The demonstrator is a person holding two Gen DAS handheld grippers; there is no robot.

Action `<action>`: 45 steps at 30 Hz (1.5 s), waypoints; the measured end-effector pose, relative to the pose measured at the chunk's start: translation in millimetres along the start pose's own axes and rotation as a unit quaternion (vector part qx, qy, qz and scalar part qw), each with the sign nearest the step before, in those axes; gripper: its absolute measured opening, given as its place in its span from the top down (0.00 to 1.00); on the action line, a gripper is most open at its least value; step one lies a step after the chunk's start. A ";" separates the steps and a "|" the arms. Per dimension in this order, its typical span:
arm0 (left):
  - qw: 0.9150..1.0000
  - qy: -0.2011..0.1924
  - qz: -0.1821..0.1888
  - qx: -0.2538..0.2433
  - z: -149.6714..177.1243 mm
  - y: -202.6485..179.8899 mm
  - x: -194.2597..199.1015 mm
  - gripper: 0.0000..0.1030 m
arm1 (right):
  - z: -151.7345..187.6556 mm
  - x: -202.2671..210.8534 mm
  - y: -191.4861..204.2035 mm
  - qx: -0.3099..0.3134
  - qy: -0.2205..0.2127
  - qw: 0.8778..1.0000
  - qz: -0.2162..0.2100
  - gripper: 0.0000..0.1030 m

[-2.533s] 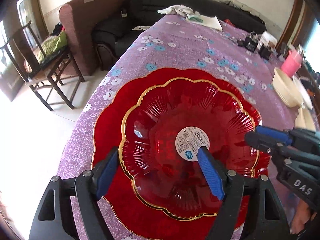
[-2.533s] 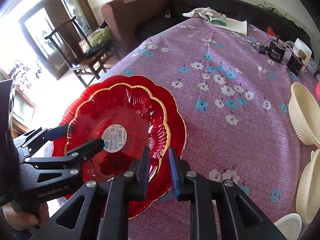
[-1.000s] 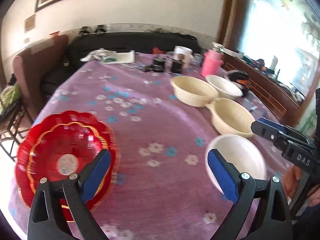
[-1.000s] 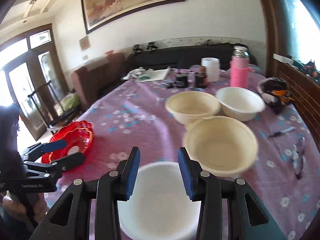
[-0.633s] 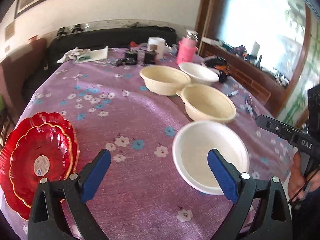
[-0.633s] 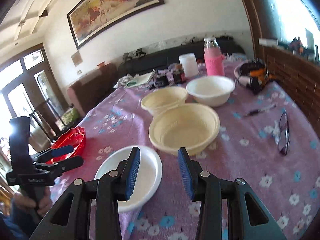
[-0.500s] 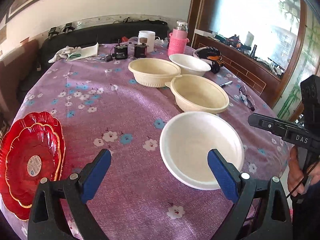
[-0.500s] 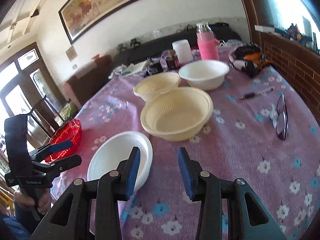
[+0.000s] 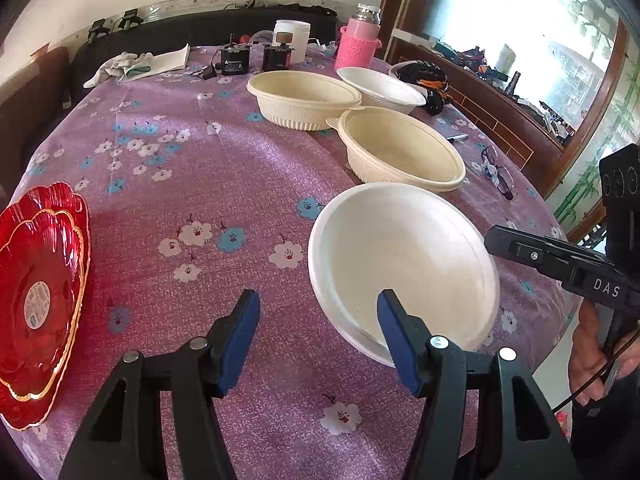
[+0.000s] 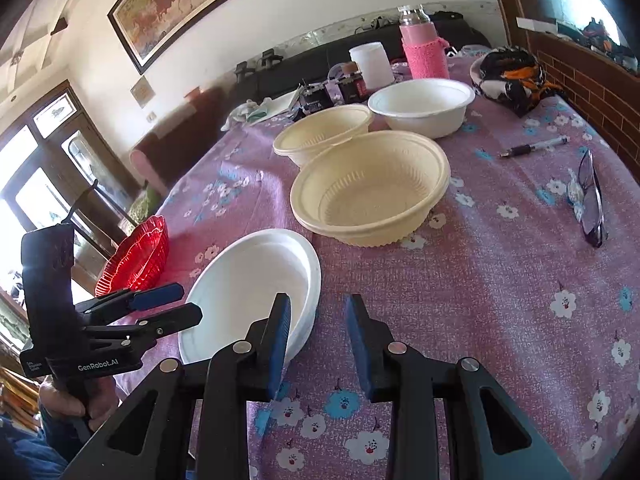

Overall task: Organize plates and bowls
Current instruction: 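Grasp the rim of the large white bowl with the left tool, then carry the white bowl over the stacked red plates with the left tool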

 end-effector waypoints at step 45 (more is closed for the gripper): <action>0.993 -0.089 -0.060 0.046 -20.0 60.6 64.7 0.66 | -34.6 -24.7 99.0 0.063 0.004 0.996 -0.061 0.89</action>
Point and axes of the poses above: each gripper's, at about its wrist camera, not at the fingertips, and x roughly against the way its jaws point, y to its left, z to its underside, the point moved 6 cm from there along -x, roughly the way its jaws point, and after that the axes turned 3 degrees about y, right-handed, at the moved point
